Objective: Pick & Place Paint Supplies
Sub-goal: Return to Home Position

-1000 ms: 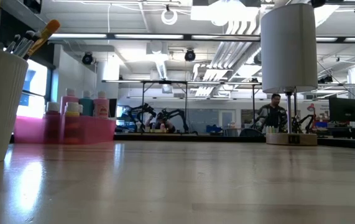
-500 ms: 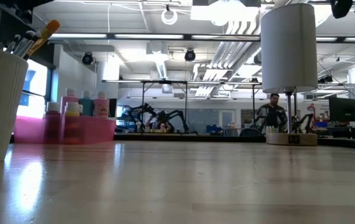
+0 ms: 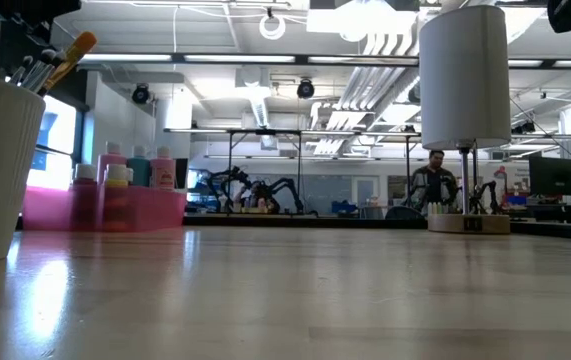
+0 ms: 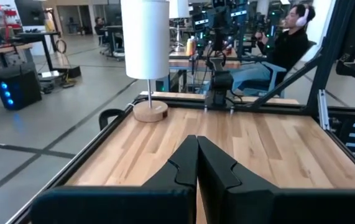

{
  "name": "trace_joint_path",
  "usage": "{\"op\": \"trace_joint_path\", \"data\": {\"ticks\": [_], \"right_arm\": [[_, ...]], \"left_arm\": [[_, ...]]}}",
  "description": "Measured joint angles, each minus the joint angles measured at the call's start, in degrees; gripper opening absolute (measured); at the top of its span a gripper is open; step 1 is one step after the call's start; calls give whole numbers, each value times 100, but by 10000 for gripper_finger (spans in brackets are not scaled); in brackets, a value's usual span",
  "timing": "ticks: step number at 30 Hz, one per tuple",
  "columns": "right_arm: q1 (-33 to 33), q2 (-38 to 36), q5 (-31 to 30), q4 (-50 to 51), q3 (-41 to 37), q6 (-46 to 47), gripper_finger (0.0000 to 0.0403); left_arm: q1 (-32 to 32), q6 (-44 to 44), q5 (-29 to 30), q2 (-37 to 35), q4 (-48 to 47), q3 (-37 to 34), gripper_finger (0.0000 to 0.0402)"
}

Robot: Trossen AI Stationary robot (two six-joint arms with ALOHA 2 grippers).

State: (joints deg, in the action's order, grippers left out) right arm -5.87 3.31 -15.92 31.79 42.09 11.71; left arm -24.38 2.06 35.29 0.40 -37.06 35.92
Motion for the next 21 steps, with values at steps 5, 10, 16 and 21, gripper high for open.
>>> {"op": "trace_joint_path", "data": {"ticks": [5,10,16,21], "right_arm": [[-2,-280,239,285,4,-11,2],[-2,-279,135,495,-22,22,2],[-2,-283,177,-672,-968,17,2],[-2,-284,260,-1780,-1825,-46,2]], "left_arm": [[0,-28,0,0,0,0,0],[0,-28,-4,0,0,0,0],[0,-151,-35,-5,444,-359,0],[-2,-453,-160,-2,1234,-989,0]]}}
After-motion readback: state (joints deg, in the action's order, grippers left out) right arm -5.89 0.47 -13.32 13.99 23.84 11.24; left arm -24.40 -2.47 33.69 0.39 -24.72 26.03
